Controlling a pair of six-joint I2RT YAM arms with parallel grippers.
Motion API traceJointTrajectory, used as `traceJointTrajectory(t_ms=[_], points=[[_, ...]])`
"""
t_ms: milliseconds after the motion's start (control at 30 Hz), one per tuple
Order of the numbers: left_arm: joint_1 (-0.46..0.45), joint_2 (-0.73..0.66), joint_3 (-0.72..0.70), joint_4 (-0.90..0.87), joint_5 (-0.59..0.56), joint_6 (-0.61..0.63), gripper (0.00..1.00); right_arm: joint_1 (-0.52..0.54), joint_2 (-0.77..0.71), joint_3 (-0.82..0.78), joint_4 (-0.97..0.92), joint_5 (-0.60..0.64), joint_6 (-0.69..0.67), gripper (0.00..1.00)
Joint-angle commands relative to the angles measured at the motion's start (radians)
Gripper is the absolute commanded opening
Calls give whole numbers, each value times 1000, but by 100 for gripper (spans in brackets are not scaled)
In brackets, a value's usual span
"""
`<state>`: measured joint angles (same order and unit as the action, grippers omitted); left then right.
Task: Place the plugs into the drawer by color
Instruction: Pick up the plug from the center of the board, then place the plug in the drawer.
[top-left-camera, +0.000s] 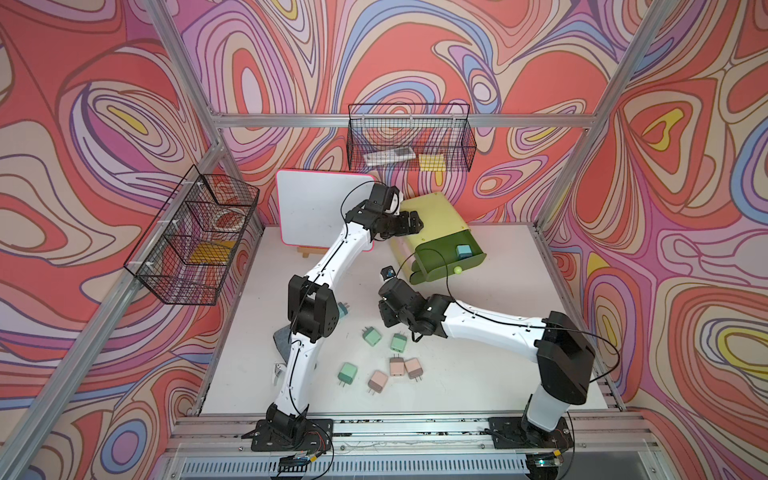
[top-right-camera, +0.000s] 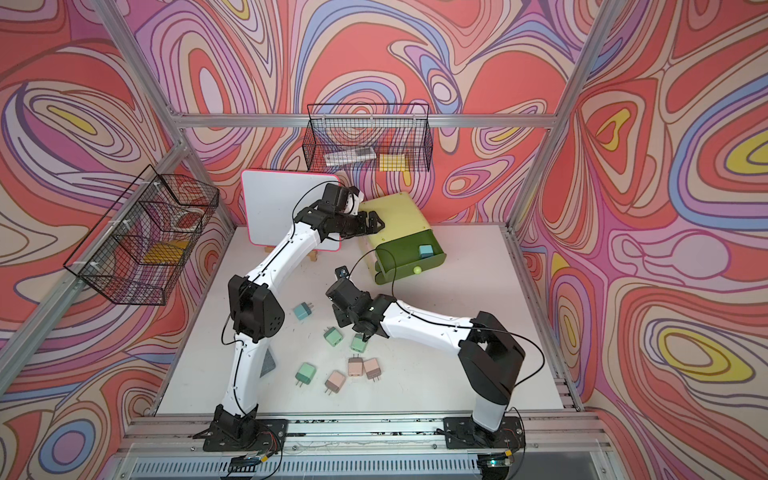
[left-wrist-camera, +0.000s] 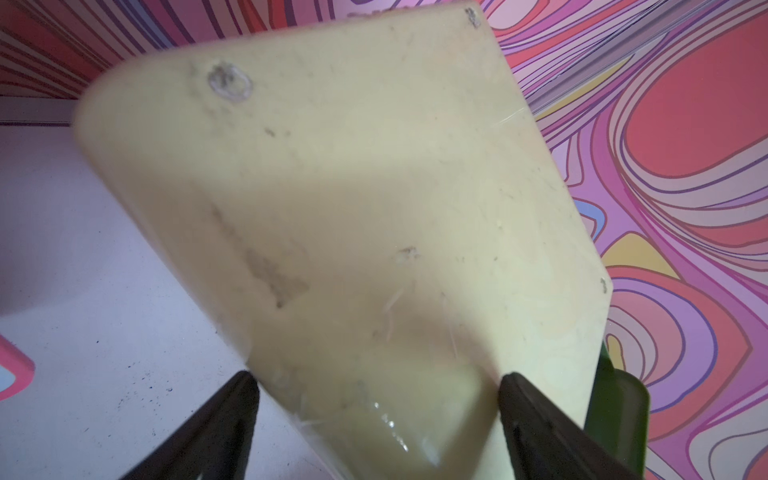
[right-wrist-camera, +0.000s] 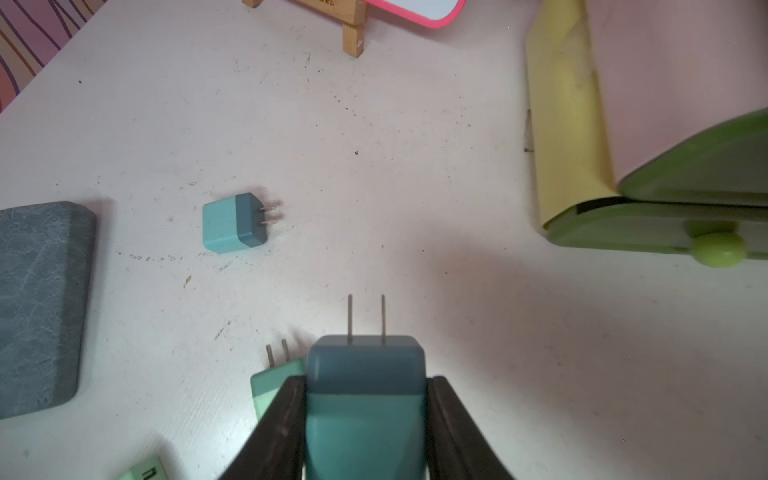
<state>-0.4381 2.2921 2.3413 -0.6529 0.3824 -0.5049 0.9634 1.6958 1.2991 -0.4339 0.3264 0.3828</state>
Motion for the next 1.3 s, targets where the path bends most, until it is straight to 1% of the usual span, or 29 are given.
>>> traceJointTrajectory(t_ms=[0,67,167,233,300,367,467,567,667,933,1067,1200,1267], points=[[-8,-59,-12,15,15,9,90,-17,-147,32,-112,83,-102,42],[-7,-57,-13,16,16,7,90,-62,-191,65,-184,103,-176,42],[-7,-53,-11,23,18,6,90,-207,-237,107,-241,53,-268,43],[-8,-50,-9,29,22,3,90,-303,-235,148,-263,9,-315,43],[-7,-43,-3,27,23,6,90,-399,-200,208,-283,-47,-356,43],[-6,-40,0,27,21,9,90,-459,-154,260,-294,-95,-384,43],[-7,-37,0,24,18,14,90,-522,-69,345,-325,-141,-414,43],[-7,-35,1,22,20,14,90,-559,3,422,-356,-189,-426,43],[-5,-34,2,18,19,17,90,-571,51,468,-386,-212,-434,43],[-7,-39,3,21,17,17,90,-596,119,482,-426,-220,-419,43],[-6,-40,5,19,16,18,90,-602,130,484,-448,-208,-412,43],[-6,-44,4,15,12,22,90,-602,83,460,-432,-219,-404,43],[-7,-43,4,16,15,21,91,-604,88,465,-441,-212,-406,43]])
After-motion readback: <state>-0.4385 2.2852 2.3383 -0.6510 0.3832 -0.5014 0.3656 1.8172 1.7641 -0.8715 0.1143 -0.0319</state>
